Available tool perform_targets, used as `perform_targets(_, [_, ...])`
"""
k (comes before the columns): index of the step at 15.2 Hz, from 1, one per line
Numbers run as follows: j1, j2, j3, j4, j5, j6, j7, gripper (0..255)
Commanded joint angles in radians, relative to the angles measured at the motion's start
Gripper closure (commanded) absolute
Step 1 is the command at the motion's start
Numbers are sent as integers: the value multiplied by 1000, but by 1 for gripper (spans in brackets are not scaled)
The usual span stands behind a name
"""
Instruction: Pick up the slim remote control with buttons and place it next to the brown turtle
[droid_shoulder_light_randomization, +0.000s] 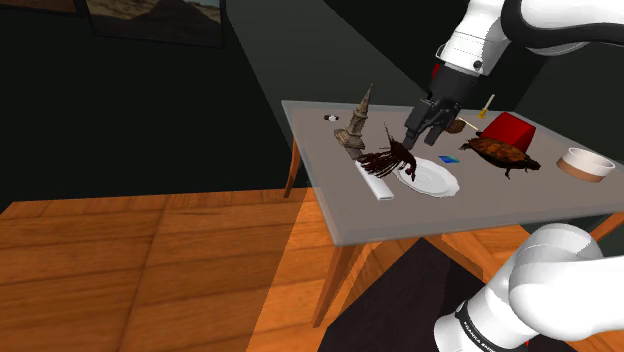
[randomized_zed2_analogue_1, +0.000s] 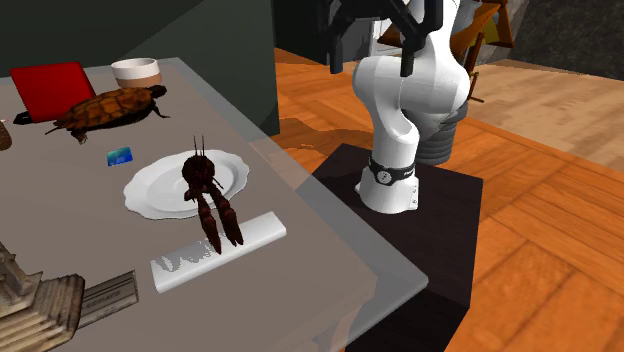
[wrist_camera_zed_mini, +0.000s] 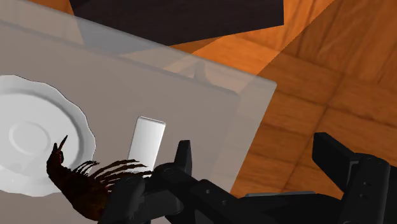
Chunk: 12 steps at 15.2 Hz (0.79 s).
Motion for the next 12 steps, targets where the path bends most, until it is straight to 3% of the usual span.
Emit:
perform_targets(1, [0,0,0,0,0,0,0,0])
perform_targets(12, [-60,298,-72,-34,-69,306,-48,0])
